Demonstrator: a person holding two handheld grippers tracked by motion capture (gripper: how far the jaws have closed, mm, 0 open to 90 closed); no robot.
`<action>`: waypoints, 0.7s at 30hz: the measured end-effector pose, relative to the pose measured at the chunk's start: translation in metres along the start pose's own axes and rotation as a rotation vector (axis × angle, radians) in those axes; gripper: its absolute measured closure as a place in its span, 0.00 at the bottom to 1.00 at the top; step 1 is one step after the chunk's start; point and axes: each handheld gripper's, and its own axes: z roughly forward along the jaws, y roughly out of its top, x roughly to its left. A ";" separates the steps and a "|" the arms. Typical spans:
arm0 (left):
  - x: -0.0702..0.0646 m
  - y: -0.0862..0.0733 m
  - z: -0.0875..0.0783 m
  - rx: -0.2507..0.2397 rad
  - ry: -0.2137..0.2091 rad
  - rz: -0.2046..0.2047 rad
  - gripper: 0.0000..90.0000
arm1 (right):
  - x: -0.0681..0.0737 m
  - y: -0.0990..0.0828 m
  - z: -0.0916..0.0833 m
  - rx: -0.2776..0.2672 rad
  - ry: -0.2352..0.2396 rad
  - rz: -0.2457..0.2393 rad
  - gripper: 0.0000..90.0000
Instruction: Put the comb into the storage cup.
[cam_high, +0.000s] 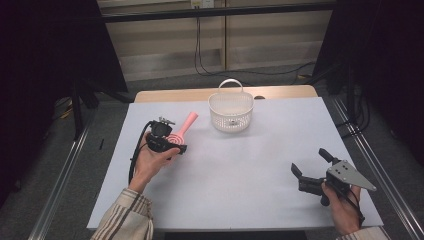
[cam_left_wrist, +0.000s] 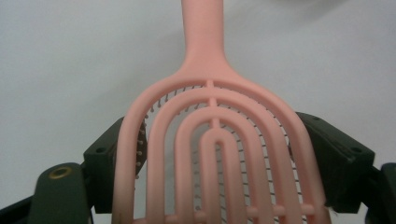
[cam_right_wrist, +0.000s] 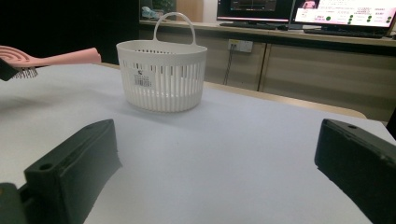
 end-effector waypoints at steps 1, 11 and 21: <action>0.000 0.000 -0.002 -0.001 0.001 0.008 0.23 | 0.000 0.000 0.000 -0.002 -0.002 0.003 0.00; 0.004 -0.002 -0.014 -0.052 -0.022 0.003 0.23 | 0.000 0.000 0.000 -0.005 -0.004 0.002 0.00; 0.000 -0.002 -0.026 -0.094 -0.068 0.036 0.23 | 0.000 0.000 0.000 -0.003 -0.004 0.003 0.00</action>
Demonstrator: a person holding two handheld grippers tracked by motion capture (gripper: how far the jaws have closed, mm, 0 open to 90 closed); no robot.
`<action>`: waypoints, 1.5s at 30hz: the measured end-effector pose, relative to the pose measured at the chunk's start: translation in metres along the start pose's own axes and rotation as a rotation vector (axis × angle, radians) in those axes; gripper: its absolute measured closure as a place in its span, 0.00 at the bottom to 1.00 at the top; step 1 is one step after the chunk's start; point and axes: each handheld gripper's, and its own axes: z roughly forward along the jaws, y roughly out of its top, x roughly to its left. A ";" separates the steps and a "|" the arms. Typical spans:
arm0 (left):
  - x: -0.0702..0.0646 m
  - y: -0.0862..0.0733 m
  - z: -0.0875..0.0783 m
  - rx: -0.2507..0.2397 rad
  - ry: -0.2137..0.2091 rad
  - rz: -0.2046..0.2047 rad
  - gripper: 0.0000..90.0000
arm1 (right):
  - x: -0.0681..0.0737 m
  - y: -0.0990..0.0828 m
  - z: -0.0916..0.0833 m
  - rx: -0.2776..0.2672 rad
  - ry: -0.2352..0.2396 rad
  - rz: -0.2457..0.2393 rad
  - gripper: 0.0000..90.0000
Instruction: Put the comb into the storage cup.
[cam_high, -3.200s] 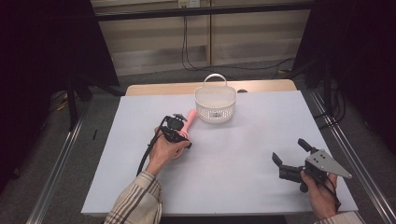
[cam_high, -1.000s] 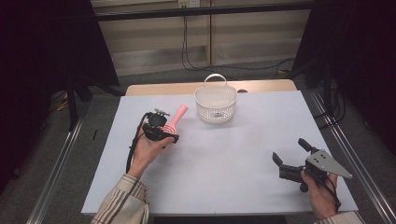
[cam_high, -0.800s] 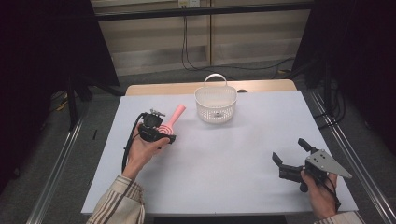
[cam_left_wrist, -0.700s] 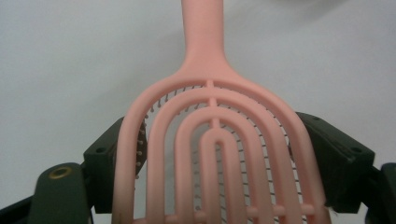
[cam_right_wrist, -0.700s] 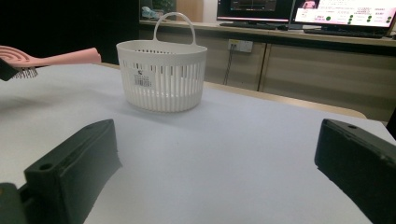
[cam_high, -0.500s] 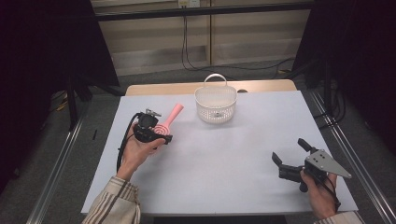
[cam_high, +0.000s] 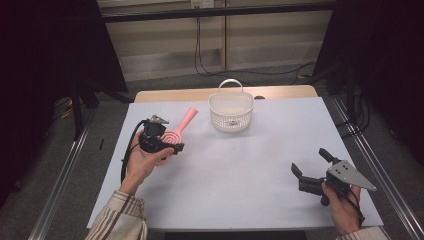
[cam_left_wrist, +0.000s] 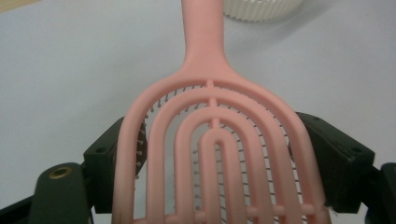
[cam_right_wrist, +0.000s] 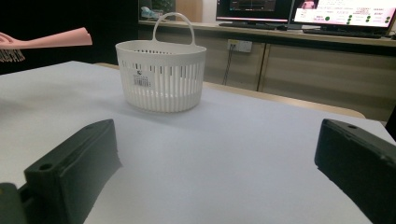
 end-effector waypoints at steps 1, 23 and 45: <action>-0.001 0.000 -0.001 0.000 -0.006 0.005 0.23 | 0.000 0.000 0.000 0.000 0.001 0.000 0.00; -0.024 0.009 -0.012 -0.029 -0.091 0.110 0.23 | 0.001 0.000 0.001 0.003 0.014 -0.010 0.00; -0.057 0.022 0.002 -0.003 -0.207 0.213 0.23 | 0.009 0.007 0.004 0.008 0.075 -0.069 0.00</action>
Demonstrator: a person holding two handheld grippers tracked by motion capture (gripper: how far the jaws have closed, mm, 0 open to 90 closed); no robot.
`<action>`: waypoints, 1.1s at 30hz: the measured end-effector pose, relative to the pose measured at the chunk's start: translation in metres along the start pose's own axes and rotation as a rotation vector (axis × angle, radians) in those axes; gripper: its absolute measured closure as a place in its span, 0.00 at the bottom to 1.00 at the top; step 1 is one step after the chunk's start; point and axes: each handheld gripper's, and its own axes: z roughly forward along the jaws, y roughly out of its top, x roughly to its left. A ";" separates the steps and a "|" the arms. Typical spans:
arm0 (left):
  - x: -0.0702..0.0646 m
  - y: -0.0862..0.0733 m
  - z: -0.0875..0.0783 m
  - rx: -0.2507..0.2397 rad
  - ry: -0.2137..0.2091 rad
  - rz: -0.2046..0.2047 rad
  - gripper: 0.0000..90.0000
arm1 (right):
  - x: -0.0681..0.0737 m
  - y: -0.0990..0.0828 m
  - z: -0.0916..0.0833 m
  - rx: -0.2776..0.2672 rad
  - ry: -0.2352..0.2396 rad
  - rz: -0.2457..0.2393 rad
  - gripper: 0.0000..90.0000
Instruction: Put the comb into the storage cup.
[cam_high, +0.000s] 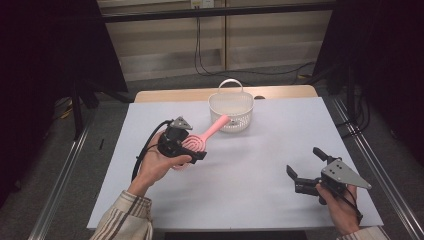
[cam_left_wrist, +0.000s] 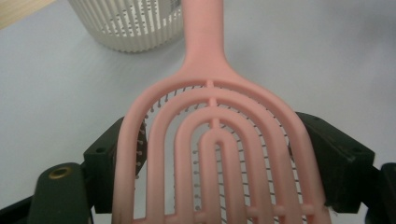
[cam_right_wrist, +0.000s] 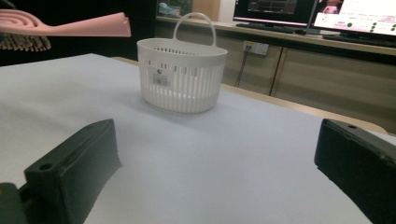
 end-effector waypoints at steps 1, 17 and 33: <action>-0.002 0.001 0.001 0.003 0.002 0.008 0.23 | 0.001 0.001 0.000 0.003 0.000 -0.008 0.00; -0.018 0.012 0.019 0.052 -0.048 0.073 0.23 | 0.028 0.026 0.022 0.001 0.120 -0.137 0.00; -0.044 0.016 0.023 0.084 -0.078 0.124 0.23 | 0.066 0.041 0.045 -0.008 0.203 -0.327 0.00</action>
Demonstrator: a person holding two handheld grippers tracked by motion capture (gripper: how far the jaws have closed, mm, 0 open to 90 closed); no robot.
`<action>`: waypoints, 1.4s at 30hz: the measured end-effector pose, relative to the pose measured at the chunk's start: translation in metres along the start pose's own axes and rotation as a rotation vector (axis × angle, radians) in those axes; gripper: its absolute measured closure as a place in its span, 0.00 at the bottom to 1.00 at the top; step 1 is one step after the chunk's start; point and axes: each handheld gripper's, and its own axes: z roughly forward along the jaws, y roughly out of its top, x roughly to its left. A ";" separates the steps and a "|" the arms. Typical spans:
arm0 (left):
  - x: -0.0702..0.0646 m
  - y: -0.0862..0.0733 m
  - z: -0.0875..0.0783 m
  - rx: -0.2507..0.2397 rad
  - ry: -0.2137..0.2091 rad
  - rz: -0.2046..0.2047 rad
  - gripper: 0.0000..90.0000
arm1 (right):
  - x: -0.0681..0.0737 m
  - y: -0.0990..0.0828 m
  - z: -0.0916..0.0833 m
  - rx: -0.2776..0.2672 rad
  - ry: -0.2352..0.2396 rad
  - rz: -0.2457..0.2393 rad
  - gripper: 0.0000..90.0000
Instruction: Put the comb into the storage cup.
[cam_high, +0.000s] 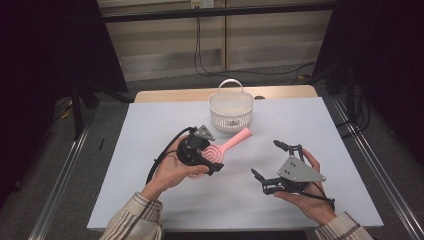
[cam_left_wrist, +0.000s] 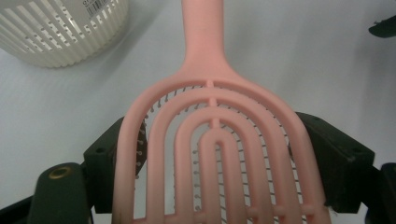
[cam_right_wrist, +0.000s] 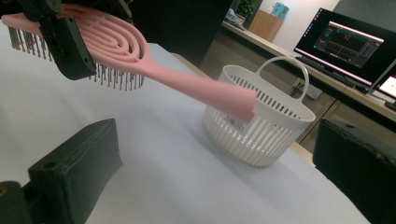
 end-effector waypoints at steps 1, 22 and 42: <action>-0.001 0.001 0.000 0.007 -0.002 0.007 0.23 | 0.002 0.003 0.002 0.001 -0.003 -0.031 0.00; -0.011 0.007 0.011 0.066 -0.034 0.042 0.23 | 0.022 0.016 0.022 0.046 -0.001 -0.328 0.07; -0.019 0.009 0.023 0.107 -0.066 0.063 0.23 | 0.057 0.006 0.038 0.133 -0.075 -0.688 0.39</action>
